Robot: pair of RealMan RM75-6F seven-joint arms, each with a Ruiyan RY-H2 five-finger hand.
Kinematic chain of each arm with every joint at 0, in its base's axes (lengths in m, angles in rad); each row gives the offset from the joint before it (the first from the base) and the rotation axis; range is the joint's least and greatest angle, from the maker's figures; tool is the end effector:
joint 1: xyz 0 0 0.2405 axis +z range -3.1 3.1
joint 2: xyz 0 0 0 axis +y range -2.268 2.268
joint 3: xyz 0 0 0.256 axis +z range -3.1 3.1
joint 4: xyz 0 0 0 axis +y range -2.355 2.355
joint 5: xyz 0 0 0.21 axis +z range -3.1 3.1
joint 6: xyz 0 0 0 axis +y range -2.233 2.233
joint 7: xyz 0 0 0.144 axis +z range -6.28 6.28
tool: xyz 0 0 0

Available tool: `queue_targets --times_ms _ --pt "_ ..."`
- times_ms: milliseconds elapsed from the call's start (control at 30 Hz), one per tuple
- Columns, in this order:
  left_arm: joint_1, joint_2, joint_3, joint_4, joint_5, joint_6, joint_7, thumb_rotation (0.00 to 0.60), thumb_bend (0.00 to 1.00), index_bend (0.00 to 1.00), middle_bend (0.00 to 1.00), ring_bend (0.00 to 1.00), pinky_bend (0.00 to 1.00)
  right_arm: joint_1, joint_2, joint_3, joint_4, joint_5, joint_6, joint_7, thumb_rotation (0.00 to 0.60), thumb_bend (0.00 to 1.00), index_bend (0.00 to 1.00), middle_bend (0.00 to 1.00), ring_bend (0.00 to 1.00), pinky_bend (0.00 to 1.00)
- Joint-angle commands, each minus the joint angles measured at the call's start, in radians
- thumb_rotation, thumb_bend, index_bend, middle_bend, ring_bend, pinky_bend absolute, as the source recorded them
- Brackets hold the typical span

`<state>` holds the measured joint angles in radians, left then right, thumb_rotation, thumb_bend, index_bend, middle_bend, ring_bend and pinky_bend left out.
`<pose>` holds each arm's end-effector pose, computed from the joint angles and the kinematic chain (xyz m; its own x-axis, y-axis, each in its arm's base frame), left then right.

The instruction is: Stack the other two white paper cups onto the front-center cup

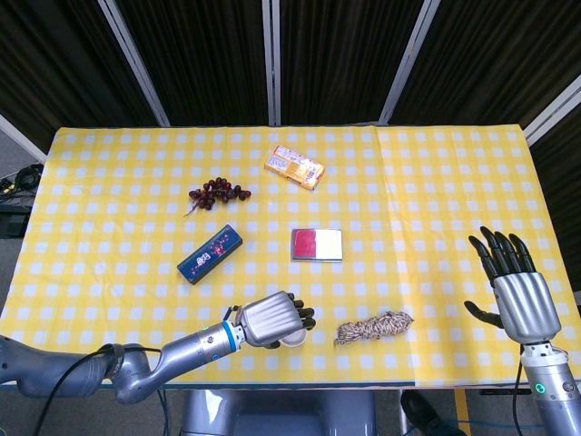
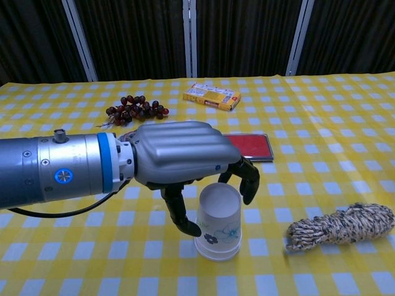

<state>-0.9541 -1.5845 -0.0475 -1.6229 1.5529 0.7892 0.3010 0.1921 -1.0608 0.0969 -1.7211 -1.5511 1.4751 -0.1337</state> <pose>-0.0420 0.2612 -0.0687 0.6637 0.1779 0.7265 0.4113 -0.8981 -0.1559 -0.2607 -0.2179 0.1700 0.4640 0.0897 0.8813 -0.8660 -0.1633 0.4726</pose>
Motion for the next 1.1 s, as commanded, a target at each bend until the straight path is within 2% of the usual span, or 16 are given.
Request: queue_targets --times_ms 33,133,233,500,633,867,1100 --pt "0.001 -0.003 0.009 0.008 -0.016 -0.012 -0.015 0.6 0.0 0.02 0.02 0.06 0.23 -0.001 0.0 0.0 0.0 0.001 0.0 0.001 0.6 0.0 0.04 0.0 0.0 0.0" --pt "0.007 0.006 0.004 0.007 -0.023 0.001 -0.024 0.6 0.0 0.0 0.0 0.0 0.07 -0.001 0.001 0.0 0.0 0.001 -0.002 0.001 0.6 0.0 0.04 0.0 0.0 0.0" --pt "0.021 0.025 -0.01 0.003 -0.033 0.035 -0.035 0.6 0.0 0.0 0.0 0.0 0.0 -0.001 0.0 -0.001 -0.001 -0.002 -0.003 -0.001 0.6 0.0 0.04 0.0 0.0 0.0" --pt "0.108 0.121 -0.028 0.008 -0.056 0.184 -0.048 0.6 0.0 0.0 0.0 0.0 0.0 -0.003 0.0 -0.003 -0.007 -0.01 0.0 -0.006 0.6 0.0 0.04 0.0 0.0 0.0" --pt "0.25 0.176 -0.039 0.0 -0.135 0.377 -0.029 0.6 0.0 0.0 0.0 0.0 0.0 -0.005 0.001 -0.005 -0.012 -0.017 0.003 -0.012 0.6 0.0 0.04 0.0 0.0 0.0" --pt "0.431 0.269 -0.03 -0.102 -0.242 0.595 0.08 0.6 0.0 0.0 0.0 0.0 0.0 -0.002 -0.005 0.001 0.0 0.0 -0.009 -0.017 0.6 0.0 0.04 0.0 0.0 0.0" --pt "0.571 0.361 0.001 -0.147 -0.292 0.705 0.014 0.6 0.0 0.0 0.0 0.0 0.0 0.0 -0.004 0.007 0.009 0.015 -0.016 -0.013 0.6 0.0 0.04 0.0 0.0 0.0"
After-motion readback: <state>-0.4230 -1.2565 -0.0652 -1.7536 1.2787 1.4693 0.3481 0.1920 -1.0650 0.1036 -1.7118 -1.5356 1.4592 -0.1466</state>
